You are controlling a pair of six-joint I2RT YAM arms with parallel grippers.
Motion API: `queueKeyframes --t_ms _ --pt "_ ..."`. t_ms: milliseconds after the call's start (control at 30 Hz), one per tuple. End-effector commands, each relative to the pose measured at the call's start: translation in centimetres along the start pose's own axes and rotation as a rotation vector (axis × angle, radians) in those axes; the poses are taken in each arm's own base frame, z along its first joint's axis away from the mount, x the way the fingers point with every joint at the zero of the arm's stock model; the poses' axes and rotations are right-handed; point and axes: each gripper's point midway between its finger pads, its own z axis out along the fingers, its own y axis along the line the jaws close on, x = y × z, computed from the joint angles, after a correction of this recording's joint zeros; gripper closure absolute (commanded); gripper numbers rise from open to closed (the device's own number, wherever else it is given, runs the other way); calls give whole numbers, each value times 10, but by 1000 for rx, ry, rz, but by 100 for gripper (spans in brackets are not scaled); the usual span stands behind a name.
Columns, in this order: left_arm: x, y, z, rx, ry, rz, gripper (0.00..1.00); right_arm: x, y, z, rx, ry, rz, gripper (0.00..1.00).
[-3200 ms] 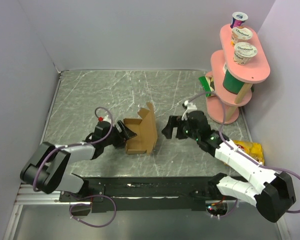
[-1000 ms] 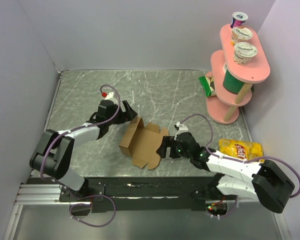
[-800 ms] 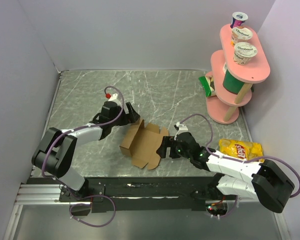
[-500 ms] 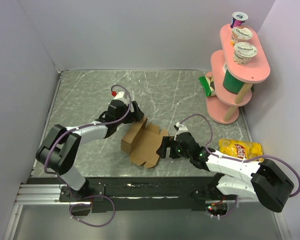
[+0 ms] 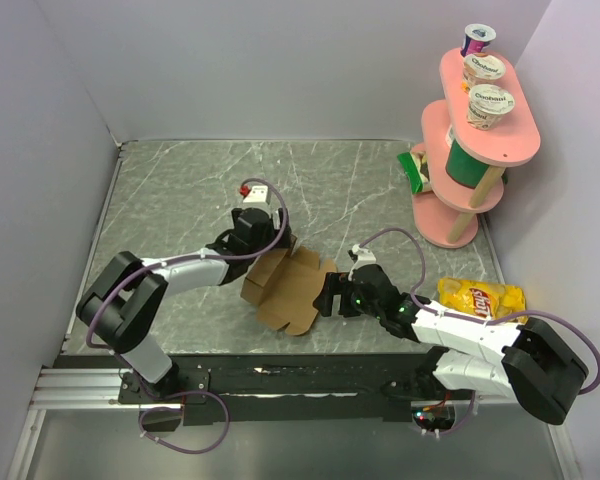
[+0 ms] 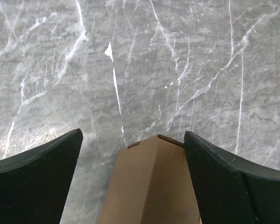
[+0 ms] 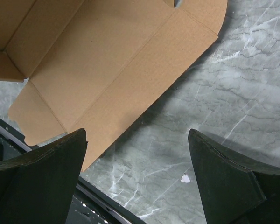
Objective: Fold the paper box
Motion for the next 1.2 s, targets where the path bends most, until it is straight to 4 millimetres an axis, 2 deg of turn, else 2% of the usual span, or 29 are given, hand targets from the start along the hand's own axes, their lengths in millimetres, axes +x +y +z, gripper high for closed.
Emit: queueKeyframes --t_ms 0,133,200,233,267,333,367,467,533,700,733,933,967,1033,1100,1167 --pt "52 30 -10 -135 128 187 3 -21 9 -2 -16 -68 20 5" --pt "49 25 -13 -123 131 148 1 -23 6 -4 11 -69 9 4" --pt "31 16 -18 -101 105 105 1 -30 6 -9 22 -80 -12 1" --pt "23 14 -20 -97 94 94 3 -40 12 -12 12 -105 -15 1" --pt "4 7 -24 -78 58 71 4 -39 10 -17 17 -95 -27 0" --pt "-6 5 -28 -62 56 45 4 -43 14 -22 1 -93 -26 0" --pt "-19 3 -31 -48 37 30 4 -43 15 -24 -20 -76 -5 0" --pt "-25 6 -37 -24 49 0 4 -39 16 -22 -56 -46 61 1" --pt "-26 6 -42 2 56 -20 4 -34 20 -19 -88 -35 97 1" --pt "-24 11 -60 47 60 -73 4 -18 15 -1 -98 26 179 3" --pt "-24 13 -62 47 60 -76 4 -20 21 1 -129 25 199 4" --pt "-30 26 -82 82 39 -145 4 0 13 19 -114 93 275 9" --pt "-27 31 -82 72 45 -150 4 0 13 21 -119 93 280 10" --pt "-27 32 -86 87 46 -155 4 4 14 26 -127 109 290 12" --pt "-22 32 -87 99 55 -168 4 -2 18 32 -145 91 293 13" --pt "-15 33 -88 107 69 -191 4 1 16 39 -135 104 303 17"
